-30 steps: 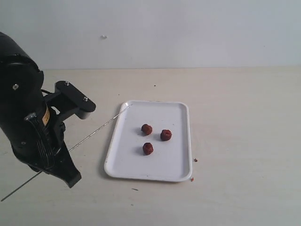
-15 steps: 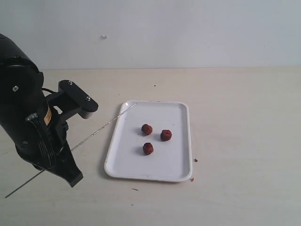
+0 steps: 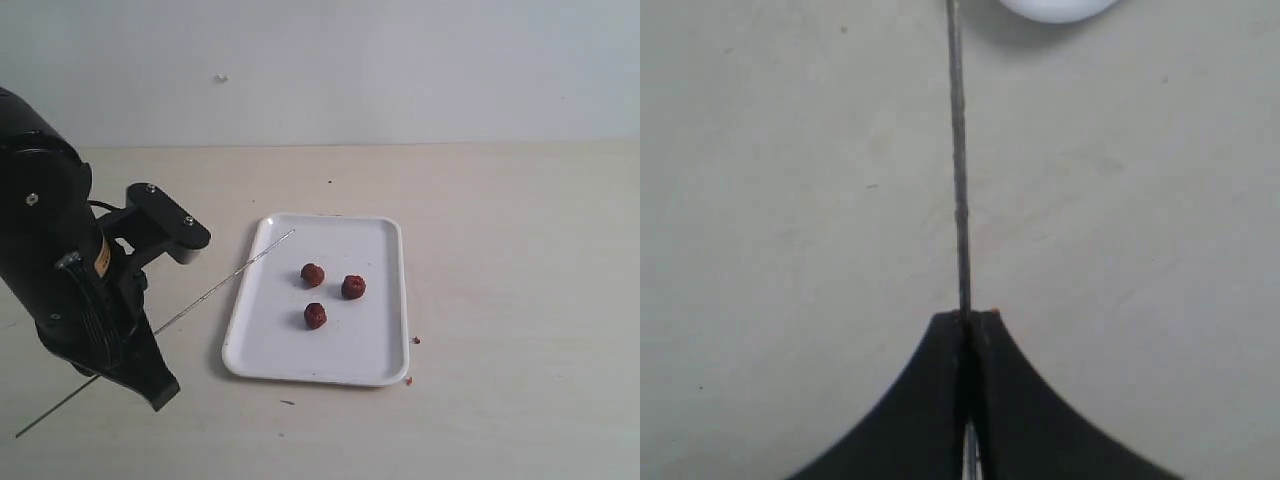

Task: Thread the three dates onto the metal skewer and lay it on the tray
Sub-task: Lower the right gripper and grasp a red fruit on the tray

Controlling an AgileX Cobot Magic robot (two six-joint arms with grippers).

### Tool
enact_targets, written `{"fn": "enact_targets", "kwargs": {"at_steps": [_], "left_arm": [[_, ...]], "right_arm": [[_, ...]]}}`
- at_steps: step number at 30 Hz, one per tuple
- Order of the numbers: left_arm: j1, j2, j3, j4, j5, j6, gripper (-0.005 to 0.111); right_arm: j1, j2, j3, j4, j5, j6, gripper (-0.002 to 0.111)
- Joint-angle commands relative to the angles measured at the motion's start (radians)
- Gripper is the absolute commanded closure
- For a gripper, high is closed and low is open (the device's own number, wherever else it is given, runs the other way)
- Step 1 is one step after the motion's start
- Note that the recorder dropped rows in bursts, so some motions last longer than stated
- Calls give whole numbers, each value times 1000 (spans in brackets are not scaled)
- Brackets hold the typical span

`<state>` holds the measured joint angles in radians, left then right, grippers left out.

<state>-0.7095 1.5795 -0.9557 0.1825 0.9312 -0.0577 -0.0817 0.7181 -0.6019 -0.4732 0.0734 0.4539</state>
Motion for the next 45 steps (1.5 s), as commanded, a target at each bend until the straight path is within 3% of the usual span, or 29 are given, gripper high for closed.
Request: {"fn": "enact_targets", "kwargs": {"at_steps": [1, 5, 10, 16, 21, 29, 32, 45], "left_arm": [[-5, -9, 3, -20, -8, -9, 107], [-5, -9, 3, -18, 8, -9, 107], [-5, -9, 3, -18, 8, -9, 107], [-5, -9, 3, -14, 12, -9, 107], [-5, -9, 10, -9, -10, -4, 107], [-5, -9, 55, 49, -65, 1, 107], [-5, -9, 55, 47, -89, -1, 107], [-5, -9, 55, 45, -105, -1, 107]], "right_arm": [[57, 368, -211, -74, 307, -301, 108], [160, 682, -385, 87, 499, -736, 108], [250, 989, -624, 443, 651, -1266, 101], [317, 1190, -831, 638, 728, -1585, 82], [327, 1299, -947, 807, 861, -1700, 61], [327, 1411, -990, 853, 929, -1717, 61], [327, 1452, -990, 873, 886, -1715, 48], [357, 1506, -990, 865, 772, -1707, 48]]}}
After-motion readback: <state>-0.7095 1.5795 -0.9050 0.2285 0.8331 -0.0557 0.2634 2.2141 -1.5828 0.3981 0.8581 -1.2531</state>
